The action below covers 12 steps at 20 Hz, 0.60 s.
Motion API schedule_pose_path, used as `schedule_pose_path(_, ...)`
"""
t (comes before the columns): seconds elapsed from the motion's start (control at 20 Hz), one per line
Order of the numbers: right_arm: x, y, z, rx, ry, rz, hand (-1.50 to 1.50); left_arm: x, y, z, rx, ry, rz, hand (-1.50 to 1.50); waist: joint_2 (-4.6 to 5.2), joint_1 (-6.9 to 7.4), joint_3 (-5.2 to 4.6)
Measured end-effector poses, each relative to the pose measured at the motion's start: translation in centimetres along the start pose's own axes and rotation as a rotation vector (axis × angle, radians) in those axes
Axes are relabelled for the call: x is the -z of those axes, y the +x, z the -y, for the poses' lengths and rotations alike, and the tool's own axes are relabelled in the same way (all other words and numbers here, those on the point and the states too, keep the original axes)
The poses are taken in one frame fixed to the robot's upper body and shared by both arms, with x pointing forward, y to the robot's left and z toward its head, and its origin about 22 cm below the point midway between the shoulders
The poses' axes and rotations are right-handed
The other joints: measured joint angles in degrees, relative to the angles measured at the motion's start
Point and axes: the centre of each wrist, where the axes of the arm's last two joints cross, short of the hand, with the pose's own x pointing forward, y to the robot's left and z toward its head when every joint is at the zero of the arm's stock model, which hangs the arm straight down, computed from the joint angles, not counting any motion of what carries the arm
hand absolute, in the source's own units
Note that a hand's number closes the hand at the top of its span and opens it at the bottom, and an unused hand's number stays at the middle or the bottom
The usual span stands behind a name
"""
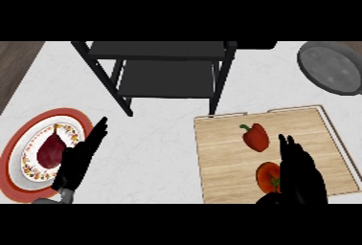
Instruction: Pick the tomato from the tray and place it in the tiered shelf
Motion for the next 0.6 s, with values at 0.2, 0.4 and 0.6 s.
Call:
schedule_pose_path(0.2, 1.0, 0.2, -0.6, 0.002, 0.017, -0.021, -1.5, 0.2, -0.1, -0.1, -0.003, 0.003, -0.006, 0.0, -0.13, -0.03, -0.16)
schedule_pose_path(0.4, 1.4, 0.1, -1.1, 0.005, 0.034, -0.025, 1.5, 0.2, -0.1, -0.2, -0.009, 0.003, -0.003, 0.0, -0.26, -0.05, -0.3)
schedule_pose_path(0.6, 2.0, 0.8, -1.4, -0.013, 0.031, 0.036, 1.5, 0.5, -0.2, 0.2, -0.006, 0.005, -0.005, 0.0, -0.43, -0.08, -0.59)
